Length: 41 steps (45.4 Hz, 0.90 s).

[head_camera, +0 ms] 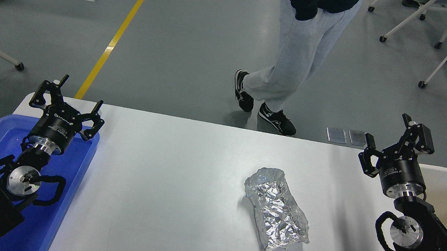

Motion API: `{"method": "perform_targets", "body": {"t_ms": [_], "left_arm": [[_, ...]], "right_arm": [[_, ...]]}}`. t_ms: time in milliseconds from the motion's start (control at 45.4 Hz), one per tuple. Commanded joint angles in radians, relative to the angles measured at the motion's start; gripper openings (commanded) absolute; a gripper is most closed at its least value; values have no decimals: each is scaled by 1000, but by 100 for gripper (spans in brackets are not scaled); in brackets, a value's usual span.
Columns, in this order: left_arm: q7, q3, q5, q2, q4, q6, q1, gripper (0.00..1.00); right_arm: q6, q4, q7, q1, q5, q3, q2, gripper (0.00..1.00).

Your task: Tidy desktop

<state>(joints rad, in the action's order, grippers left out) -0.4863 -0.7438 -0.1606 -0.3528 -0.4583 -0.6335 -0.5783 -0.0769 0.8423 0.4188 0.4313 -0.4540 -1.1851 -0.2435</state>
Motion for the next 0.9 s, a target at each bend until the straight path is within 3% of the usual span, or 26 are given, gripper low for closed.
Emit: {"method": "perform_targets", "body": {"t_ms": [0, 132, 462, 550, 683, 881], "left_arm": [[0, 0, 0, 0, 0, 0, 0, 100], [-23, 0, -2, 5, 1, 2, 0, 100], [-23, 0, -2, 5, 1, 2, 0, 100], [-23, 0, -2, 5, 0, 2, 0, 100], [-23, 0, -2, 5, 1, 2, 0, 100], [-23, 0, -2, 5, 1, 2, 0, 100]], "right_arm": [[0, 0, 0, 1, 0, -1, 10, 99], [0, 0, 0, 1, 0, -1, 10, 99], [0, 12, -5, 4, 15, -4, 7, 99], [-1, 12, -25, 6, 20, 2, 6, 99], [12, 18, -117, 6, 47, 12, 6, 99], [12, 21, -126, 7, 60, 18, 6, 99]]}}
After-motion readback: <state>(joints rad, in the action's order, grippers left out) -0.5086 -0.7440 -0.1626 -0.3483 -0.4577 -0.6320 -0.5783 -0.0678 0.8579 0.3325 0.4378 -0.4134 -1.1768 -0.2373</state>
